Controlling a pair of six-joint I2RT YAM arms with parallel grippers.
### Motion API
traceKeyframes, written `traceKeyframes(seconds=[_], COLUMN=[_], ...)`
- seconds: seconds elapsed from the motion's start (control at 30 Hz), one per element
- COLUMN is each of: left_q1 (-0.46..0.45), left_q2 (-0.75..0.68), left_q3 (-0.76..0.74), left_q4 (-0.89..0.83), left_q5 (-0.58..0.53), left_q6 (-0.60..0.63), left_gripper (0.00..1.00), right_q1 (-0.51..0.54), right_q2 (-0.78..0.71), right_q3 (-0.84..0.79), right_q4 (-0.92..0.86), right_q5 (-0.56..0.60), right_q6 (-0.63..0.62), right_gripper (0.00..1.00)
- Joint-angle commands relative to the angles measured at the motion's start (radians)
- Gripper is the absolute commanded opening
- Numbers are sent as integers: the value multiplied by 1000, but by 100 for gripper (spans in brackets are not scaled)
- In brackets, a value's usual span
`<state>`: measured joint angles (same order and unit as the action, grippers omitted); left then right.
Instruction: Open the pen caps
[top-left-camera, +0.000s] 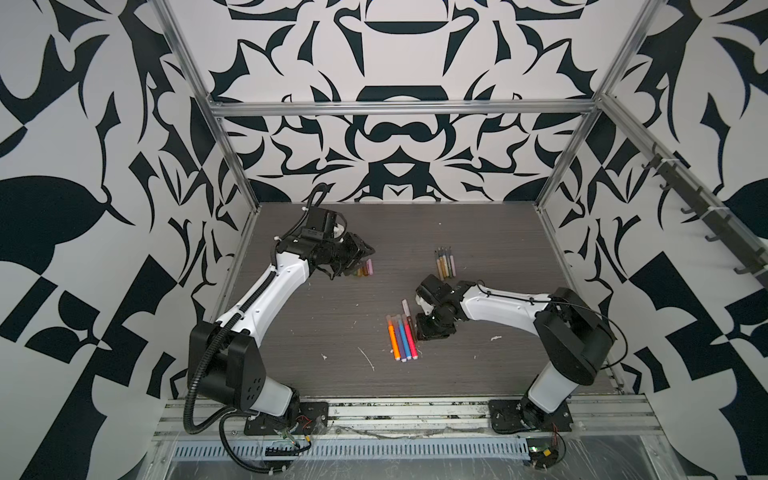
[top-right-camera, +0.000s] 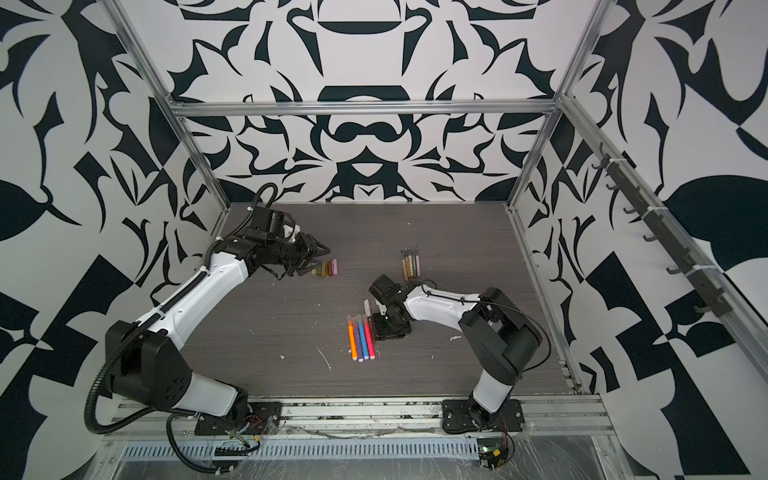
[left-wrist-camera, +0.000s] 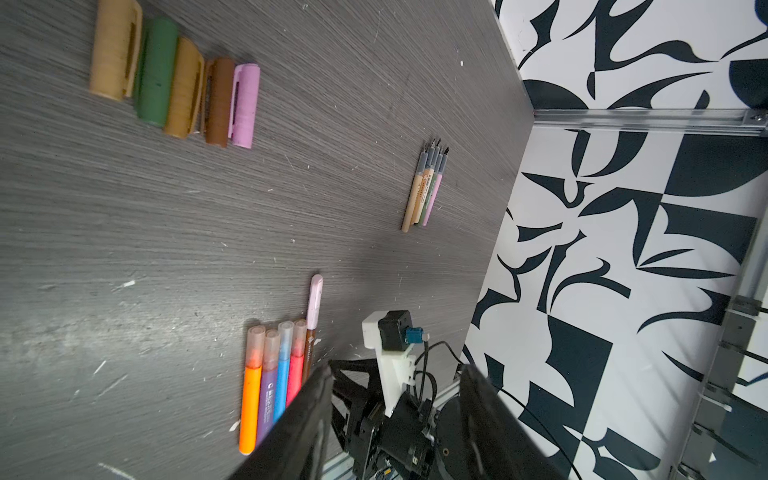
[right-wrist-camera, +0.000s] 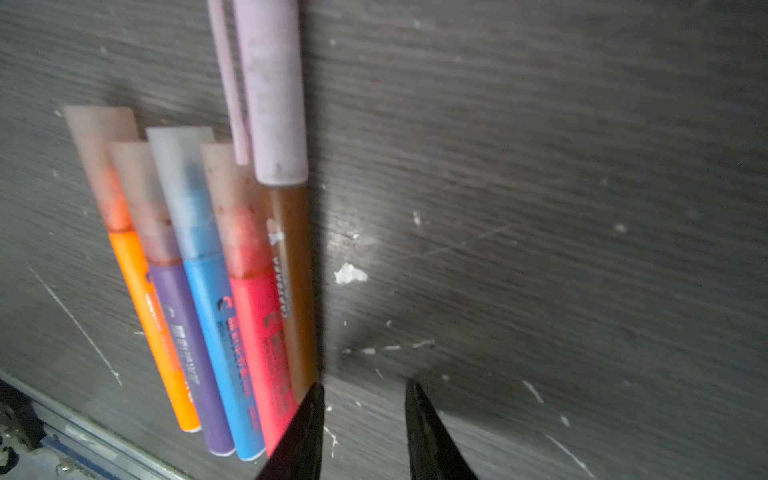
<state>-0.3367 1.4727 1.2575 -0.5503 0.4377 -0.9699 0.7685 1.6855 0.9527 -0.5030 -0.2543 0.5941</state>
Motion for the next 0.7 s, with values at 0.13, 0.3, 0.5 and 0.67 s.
traceKeyframes(seconds=[0.13,0.3,0.5,0.67], left_q1=[5,5,5,5], left_q2=[-31,-31,-31,-23], left_q3=[-26,-24,-16,17], left_q4=[4,8,15,18], left_q5=[7,9,11,15], left_q6=[-9,-10,-31,-79], left_gripper=[53,53,53,53], right_q1=[5,5,5,5], right_q2=[8,34,49,70], right_q3=[62,81,104,131], right_q4=[-1,-17,-40,-99], right_q5=[-6,-2,12,69], right_q6=[12,10,4,3], right_gripper=[35,34,34,31])
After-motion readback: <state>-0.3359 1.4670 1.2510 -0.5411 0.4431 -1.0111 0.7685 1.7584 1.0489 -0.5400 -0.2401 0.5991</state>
